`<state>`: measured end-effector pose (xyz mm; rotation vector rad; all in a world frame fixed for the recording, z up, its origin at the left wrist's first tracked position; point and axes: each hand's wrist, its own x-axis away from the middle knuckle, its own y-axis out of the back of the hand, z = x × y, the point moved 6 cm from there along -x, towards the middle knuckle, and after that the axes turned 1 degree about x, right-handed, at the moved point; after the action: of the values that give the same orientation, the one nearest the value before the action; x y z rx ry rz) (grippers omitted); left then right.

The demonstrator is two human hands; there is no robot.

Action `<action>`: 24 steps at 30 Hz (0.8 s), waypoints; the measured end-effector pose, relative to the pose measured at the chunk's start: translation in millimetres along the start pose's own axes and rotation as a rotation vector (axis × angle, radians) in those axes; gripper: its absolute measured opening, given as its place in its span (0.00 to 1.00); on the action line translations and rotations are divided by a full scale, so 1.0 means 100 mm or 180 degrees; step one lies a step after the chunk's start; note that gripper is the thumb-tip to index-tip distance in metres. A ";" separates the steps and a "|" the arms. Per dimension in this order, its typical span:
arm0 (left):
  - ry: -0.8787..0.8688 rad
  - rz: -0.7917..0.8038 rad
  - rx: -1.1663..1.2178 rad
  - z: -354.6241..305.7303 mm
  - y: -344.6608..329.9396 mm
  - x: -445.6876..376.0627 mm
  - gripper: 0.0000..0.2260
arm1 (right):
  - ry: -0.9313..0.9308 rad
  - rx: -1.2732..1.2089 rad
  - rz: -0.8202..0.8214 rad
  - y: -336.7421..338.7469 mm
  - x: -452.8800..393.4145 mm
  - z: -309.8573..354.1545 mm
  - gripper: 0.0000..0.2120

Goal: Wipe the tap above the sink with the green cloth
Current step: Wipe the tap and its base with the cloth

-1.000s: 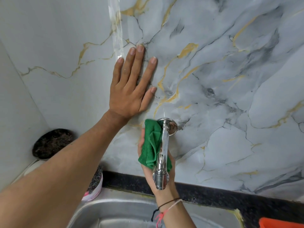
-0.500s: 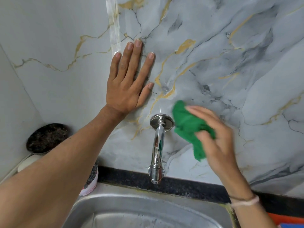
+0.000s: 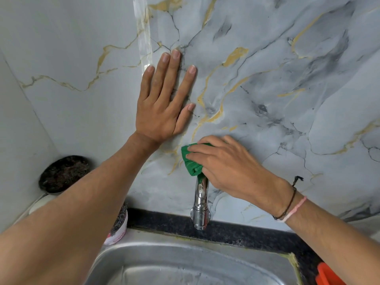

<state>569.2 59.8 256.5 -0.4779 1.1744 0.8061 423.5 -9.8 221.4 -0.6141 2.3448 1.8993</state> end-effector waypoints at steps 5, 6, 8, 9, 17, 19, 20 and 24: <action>0.0004 0.0016 -0.0025 0.00 0.01 -0.01 0.29 | -0.0914 -0.1247 -0.0378 -0.01 0.36 -0.28 0.23; 0.0009 0.0022 -0.0036 0.00 0.01 -0.02 0.29 | -0.1337 -0.1725 -0.0427 -0.07 0.49 -0.36 0.23; 0.0035 0.0043 -0.0057 0.00 0.01 -0.02 0.29 | -0.2279 -0.3058 -0.0701 -0.27 0.81 -0.48 0.24; 0.0047 0.0054 -0.0064 0.00 0.01 -0.02 0.29 | -0.2717 -0.3839 -0.1032 -0.37 0.98 -0.48 0.23; 0.0050 0.0071 -0.0080 0.00 0.02 -0.01 0.29 | -0.2843 -0.4975 -0.2388 -0.44 0.86 -0.18 0.11; 0.0051 0.0060 -0.0098 0.00 0.02 -0.01 0.29 | -0.2852 -0.5039 -0.1992 -0.49 0.65 -0.01 0.19; 0.0054 0.0057 -0.0095 0.00 0.02 -0.01 0.29 | -0.2971 -0.5164 -0.1883 -0.53 0.59 0.07 0.21; 0.0058 0.0083 -0.0102 -0.01 0.03 -0.02 0.29 | -0.3544 -0.5060 -0.2257 -0.62 0.54 0.15 0.10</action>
<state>566.2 60.3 258.5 -0.4980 1.1881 0.8458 391.8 -19.4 144.6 -0.1545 -0.2275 2.2621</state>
